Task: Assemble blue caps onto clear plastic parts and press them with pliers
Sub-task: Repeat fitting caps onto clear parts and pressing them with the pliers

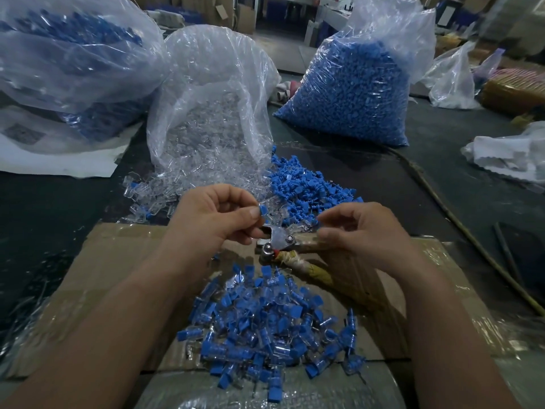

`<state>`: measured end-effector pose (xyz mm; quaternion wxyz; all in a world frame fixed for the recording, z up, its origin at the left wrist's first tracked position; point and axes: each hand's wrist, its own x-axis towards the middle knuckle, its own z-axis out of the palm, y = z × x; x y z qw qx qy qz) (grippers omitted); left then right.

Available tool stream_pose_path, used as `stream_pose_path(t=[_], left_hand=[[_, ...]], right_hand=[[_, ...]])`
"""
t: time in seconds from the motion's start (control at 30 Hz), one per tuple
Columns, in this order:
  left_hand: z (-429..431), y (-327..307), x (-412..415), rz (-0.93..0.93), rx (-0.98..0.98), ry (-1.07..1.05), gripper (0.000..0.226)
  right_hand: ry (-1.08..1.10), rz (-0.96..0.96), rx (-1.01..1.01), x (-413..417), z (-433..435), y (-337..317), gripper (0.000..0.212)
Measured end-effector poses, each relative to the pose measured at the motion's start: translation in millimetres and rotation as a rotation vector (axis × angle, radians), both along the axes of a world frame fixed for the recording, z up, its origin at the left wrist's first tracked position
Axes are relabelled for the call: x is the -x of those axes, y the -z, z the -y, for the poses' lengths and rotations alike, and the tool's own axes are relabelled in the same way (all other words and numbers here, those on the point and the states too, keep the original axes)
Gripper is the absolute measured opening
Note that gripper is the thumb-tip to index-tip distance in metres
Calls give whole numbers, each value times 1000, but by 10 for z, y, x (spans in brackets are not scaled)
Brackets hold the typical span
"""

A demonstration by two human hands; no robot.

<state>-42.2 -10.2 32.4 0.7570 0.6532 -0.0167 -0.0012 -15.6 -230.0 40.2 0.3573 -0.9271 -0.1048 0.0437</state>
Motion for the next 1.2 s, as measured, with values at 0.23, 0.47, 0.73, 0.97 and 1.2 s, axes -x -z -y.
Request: stream_pose_path(t=[0.23,0.47,0.73,0.97,1.2], left_hand=[[-14,12,-15,-22,-22,-9,12],[3,7,-14,-24,-23,4,12],[9,26,-22,-31,-40,-1,7],[-4,46,-33,-12,-40,-7,10],[-30,42,-51,29,-17,-93,14]], right_hand=[[-192,-317,272,60,11,-32,63],[-153,-207,406,80,-114,-27,67],[-54,-36,543,66,-290,43,28],[1,11,525,-7,-314,170,18],[59,133,387,-10,-205,163,22]])
